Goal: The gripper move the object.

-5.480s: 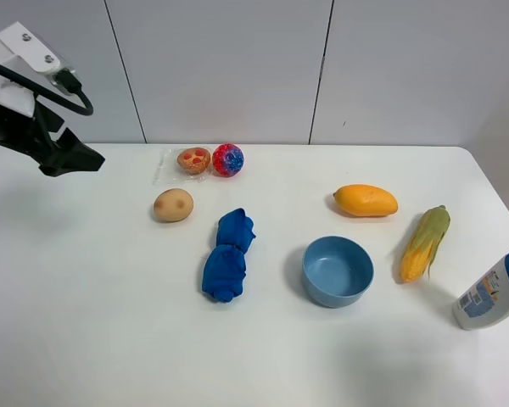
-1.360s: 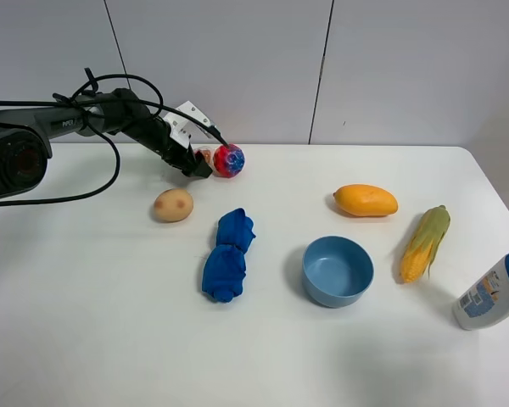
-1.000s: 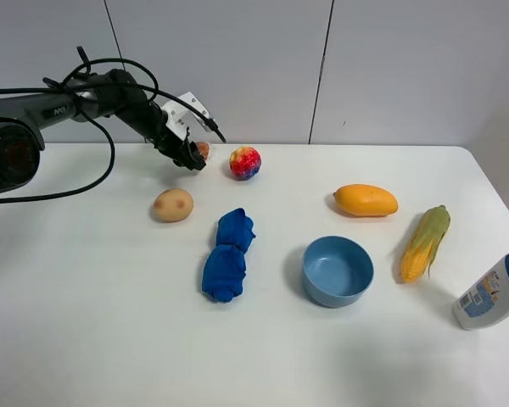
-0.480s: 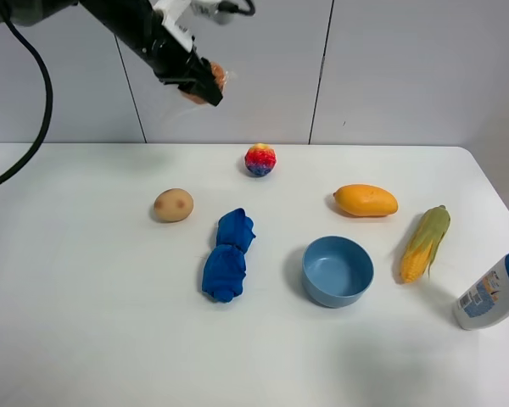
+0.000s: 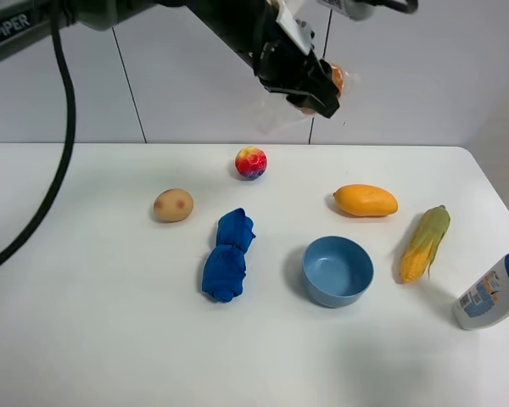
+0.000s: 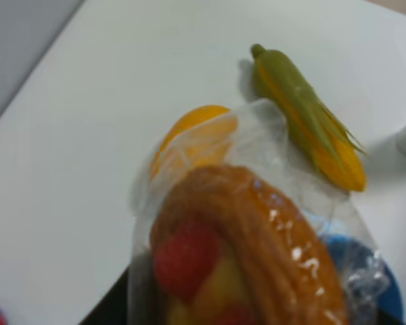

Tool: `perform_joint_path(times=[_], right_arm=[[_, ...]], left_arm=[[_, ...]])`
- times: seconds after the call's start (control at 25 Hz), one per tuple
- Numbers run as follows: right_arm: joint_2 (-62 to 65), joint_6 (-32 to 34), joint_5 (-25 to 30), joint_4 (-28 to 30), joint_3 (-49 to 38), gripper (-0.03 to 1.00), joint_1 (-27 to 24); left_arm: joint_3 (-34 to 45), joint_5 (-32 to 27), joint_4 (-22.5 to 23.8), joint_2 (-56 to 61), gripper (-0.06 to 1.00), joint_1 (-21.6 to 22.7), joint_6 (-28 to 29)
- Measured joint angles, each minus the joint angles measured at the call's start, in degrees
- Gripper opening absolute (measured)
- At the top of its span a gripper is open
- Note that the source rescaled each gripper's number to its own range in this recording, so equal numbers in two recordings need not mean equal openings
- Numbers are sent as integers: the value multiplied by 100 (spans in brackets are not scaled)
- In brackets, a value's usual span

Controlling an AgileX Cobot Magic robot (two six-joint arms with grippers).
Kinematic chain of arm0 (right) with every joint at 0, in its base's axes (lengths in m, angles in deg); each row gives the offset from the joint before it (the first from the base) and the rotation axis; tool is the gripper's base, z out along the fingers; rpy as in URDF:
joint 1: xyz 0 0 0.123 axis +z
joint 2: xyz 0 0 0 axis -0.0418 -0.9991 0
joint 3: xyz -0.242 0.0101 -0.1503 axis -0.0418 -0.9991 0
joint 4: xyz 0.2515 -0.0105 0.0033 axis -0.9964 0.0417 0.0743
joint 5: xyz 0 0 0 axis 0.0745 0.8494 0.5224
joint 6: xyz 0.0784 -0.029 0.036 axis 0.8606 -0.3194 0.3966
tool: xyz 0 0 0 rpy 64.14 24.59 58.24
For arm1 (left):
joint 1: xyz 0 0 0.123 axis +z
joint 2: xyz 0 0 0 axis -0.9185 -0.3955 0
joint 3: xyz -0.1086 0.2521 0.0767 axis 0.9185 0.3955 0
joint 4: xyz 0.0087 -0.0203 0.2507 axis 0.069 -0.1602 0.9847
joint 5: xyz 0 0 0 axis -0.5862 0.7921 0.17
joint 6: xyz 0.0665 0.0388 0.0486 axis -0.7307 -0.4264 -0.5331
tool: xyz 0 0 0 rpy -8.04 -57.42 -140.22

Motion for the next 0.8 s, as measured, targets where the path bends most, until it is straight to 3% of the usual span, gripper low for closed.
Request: perform_joint_path(times=[0.28, 0.6, 0.8], right_arm=[[0, 0, 0, 0, 0, 100, 0], [0, 0, 0, 0, 0, 100, 0], [0, 0, 0, 0, 0, 100, 0]], left_arm=[[0, 536, 308, -830, 0, -273, 0], [0, 1401, 1095, -1879, 0, -266, 0], [0, 2015, 1152, -2139, 0, -266, -5]])
